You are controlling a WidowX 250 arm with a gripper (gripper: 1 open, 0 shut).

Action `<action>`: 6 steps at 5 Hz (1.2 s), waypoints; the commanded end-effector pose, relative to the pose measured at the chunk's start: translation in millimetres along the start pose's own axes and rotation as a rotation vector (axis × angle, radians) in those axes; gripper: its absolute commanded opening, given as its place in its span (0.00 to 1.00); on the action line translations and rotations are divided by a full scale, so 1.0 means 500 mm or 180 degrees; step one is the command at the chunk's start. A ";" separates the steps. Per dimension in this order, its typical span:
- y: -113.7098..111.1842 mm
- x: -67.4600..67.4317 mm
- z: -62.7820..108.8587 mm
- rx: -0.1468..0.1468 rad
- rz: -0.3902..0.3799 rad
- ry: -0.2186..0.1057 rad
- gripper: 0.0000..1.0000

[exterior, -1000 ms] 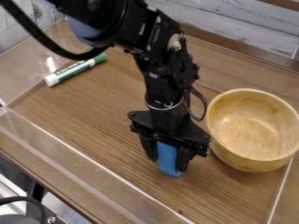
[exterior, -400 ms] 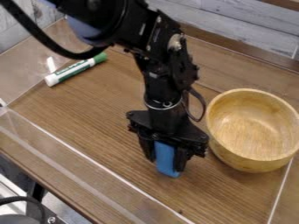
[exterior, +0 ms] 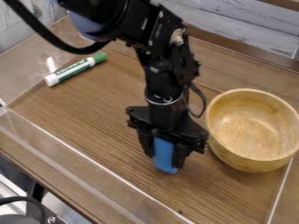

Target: Put the blue block in the brown bowl

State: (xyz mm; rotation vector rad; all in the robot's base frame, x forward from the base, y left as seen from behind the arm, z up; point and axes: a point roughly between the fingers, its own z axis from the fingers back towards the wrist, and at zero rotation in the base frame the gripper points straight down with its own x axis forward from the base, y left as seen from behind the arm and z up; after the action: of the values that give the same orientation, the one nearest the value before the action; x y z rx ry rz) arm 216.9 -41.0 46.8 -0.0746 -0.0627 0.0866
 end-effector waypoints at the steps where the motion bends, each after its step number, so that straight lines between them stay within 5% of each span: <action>1: -0.001 0.030 0.033 -0.0015 -0.0006 -0.0217 0.00; 6: 0.009 0.057 0.050 0.0044 -0.0043 -0.0380 0.00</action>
State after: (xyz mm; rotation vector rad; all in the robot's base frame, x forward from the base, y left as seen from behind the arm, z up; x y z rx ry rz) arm 230.8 -32.9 56.8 -0.0457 -0.1080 0.0754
